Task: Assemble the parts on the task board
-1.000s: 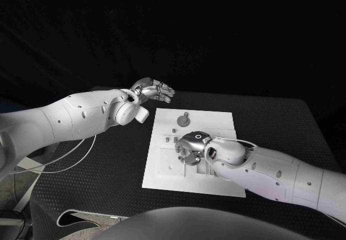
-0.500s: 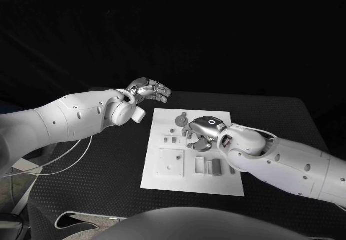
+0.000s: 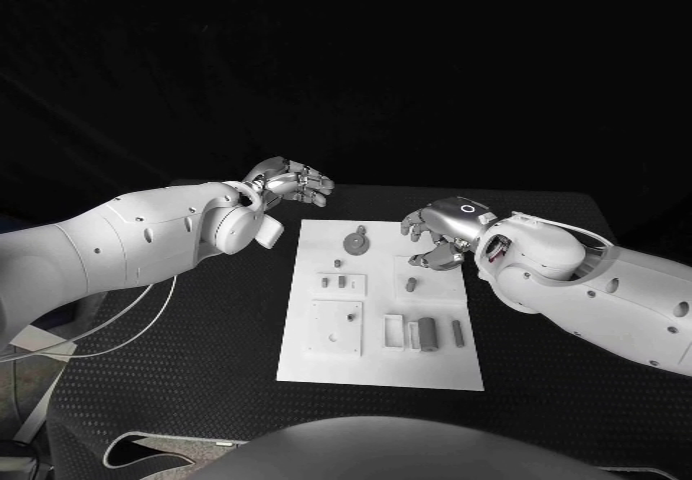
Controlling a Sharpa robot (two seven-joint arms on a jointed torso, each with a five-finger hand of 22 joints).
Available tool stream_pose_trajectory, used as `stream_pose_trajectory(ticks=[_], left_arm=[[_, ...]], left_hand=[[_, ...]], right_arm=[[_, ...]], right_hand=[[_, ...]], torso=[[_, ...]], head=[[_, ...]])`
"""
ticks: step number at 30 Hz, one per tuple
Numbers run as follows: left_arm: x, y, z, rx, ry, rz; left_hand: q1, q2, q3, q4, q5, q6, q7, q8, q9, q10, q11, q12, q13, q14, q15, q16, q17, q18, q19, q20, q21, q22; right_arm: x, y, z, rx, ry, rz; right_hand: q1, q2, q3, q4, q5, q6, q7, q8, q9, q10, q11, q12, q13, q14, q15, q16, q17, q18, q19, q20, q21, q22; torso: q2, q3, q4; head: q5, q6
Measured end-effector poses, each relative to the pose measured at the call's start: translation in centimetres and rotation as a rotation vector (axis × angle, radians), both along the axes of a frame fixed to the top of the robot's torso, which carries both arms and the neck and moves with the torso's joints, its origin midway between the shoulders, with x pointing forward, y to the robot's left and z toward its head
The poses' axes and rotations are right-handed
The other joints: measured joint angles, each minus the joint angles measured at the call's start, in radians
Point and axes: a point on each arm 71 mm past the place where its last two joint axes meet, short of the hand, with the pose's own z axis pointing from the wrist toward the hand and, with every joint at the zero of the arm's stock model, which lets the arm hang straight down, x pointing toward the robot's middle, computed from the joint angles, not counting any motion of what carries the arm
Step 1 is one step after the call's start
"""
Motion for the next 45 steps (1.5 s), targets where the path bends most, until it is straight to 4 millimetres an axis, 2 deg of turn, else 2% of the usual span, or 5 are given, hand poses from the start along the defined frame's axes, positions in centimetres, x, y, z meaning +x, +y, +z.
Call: stream_pose_trajectory(ticks=[5, 16, 23, 35, 45], left_arm=[[0.0, 0.0, 0.0, 0.0, 0.0, -0.001], [0.1, 0.0, 0.0, 0.002, -0.001, 0.003], [0.2, 0.1, -0.1, 0.002, 0.0, 0.004], [0.2, -0.2, -0.1, 0.001, 0.001, -0.001], [0.2, -0.2, -0.1, 0.0, 0.002, -0.003]], left_hand=[[0.0, 0.0, 0.0, 0.0, 0.0, 0.0, 0.0, 0.0, 0.0, 0.0, 0.0, 0.0, 0.0, 0.0, 0.0, 0.0, 0.001, 0.0, 0.004, 0.004, 0.0, 0.0], [0.0, 0.0, 0.0, 0.0, 0.0, 0.0, 0.0, 0.004, -0.001, 0.0, 0.0, 0.0, 0.0, 0.0, 0.0, -0.004, 0.003, 0.0, 0.004, 0.004, 0.0, -0.002], [0.0, 0.0, 0.0, 0.0, 0.0, 0.0, 0.0, 0.004, -0.001, 0.0, 0.0, 0.0, -0.001, 0.0, 0.0, -0.004, 0.004, 0.0, 0.004, 0.004, 0.0, -0.002], [0.0, 0.0, 0.0, 0.0, 0.0, 0.0, 0.0, 0.004, -0.001, 0.0, 0.0, 0.0, -0.001, 0.0, 0.0, -0.004, 0.009, 0.0, 0.004, 0.004, 0.0, -0.005], [0.0, 0.0, -0.002, 0.002, 0.0, 0.0, 0.0, 0.008, -0.002, 0.0, 0.0, 0.0, -0.001, 0.0, 0.0, -0.008, 0.01, 0.0, 0.004, 0.004, 0.0, -0.007]], right_arm=[[0.2, -0.5, -0.6, -0.045, 0.033, -0.008], [0.2, -0.4, -3.3, -0.143, 0.11, -0.005], [0.2, -0.7, -4.2, -0.166, 0.128, -0.01], [-0.6, 0.5, -6.7, -0.194, 0.165, 0.016], [-0.2, 0.7, -7.3, -0.189, 0.157, 0.006]], right_hand=[[-0.008, -0.032, 0.028, 0.034, 0.0, -0.018, -0.024, -0.004, -0.008, -0.054, 0.029, -0.029, -0.023, -0.008, 0.018, 0.001, -0.009, -0.008, -0.003, 0.004, -0.006, 0.0], [-0.01, -0.034, 0.041, 0.057, 0.0, -0.027, -0.033, -0.004, -0.01, -0.062, 0.03, -0.029, -0.035, -0.011, 0.022, 0.012, -0.017, -0.008, -0.011, 0.004, -0.006, 0.0], [0.004, -0.019, 0.032, 0.048, 0.0, -0.006, -0.022, 0.013, -0.007, -0.044, 0.023, -0.022, -0.037, -0.011, 0.022, 0.025, -0.021, -0.008, -0.011, 0.004, -0.006, 0.0], [0.009, 0.052, 0.01, -0.004, 0.0, 0.028, -0.017, 0.038, -0.006, 0.004, 0.003, 0.005, -0.04, 0.003, 0.009, 0.043, -0.035, -0.008, -0.003, -0.001, 0.003, 0.0], [0.014, 0.076, 0.005, -0.015, 0.0, 0.032, -0.013, 0.038, -0.011, 0.025, -0.001, 0.016, -0.041, 0.005, 0.007, 0.048, -0.043, -0.008, 0.004, -0.004, 0.004, 0.0]], torso=[[0.0, 0.0, 0.0], [0.001, -0.0005, 0.0046], [0.001, -0.0015, 0.0043], [0.001, -0.0014, 0.0045], [0.002, -0.0011, 0.0063]], head=[[-0.005, 0.003], [-0.009, 0.005], [-0.008, 0.003], [-0.007, -0.001], [0.0, -0.005]])
